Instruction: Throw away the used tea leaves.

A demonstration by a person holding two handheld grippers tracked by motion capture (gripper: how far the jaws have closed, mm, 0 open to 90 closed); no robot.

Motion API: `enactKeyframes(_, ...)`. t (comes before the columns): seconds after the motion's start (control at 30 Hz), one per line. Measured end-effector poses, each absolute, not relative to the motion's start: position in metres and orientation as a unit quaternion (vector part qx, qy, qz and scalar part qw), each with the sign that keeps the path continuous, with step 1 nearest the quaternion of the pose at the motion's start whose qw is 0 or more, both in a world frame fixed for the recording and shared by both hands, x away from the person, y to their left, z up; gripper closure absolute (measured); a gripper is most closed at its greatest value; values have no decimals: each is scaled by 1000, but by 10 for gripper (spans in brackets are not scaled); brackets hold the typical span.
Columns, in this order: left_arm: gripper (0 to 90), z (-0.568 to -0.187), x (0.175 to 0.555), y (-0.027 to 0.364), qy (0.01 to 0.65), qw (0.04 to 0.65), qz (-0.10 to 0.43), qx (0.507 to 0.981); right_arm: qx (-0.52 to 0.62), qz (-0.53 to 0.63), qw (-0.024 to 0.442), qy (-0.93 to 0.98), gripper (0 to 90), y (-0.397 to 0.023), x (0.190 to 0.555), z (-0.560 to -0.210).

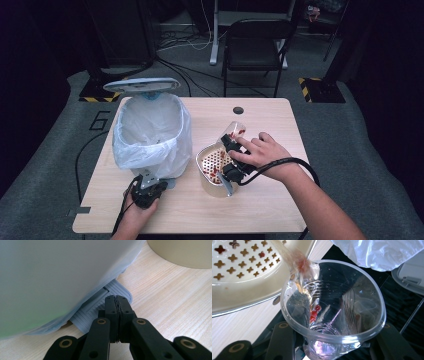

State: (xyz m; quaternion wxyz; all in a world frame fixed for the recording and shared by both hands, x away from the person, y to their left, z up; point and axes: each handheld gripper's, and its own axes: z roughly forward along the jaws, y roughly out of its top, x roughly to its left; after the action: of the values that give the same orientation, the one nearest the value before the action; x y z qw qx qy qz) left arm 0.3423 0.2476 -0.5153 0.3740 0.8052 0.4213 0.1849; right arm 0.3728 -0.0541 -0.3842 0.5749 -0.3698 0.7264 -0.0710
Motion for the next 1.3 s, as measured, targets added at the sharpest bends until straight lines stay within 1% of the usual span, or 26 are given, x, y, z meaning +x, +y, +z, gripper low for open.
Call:
enactKeyframes(0.2,885,-515,342,248,421,376,185,805,-376,-72,577,721,543,-54,372,-388)
enactKeyframes(0.23,885,-515,342,248,421,375,185,805,-402,-87,574,708,543,-53,372,-386)
enactKeyframes(0.27,884,-515,342,248,421,375,185,805,-400,-83,583,703,543,-55,373,-389)
enactKeyframes(0.33,884,-515,342,248,422,374,185,805,-410,-91,577,700,543,-53,371,-388)
enactKeyframes(1.3,885,-515,342,248,421,374,184,806,-403,-82,576,707,542,-54,373,-389)
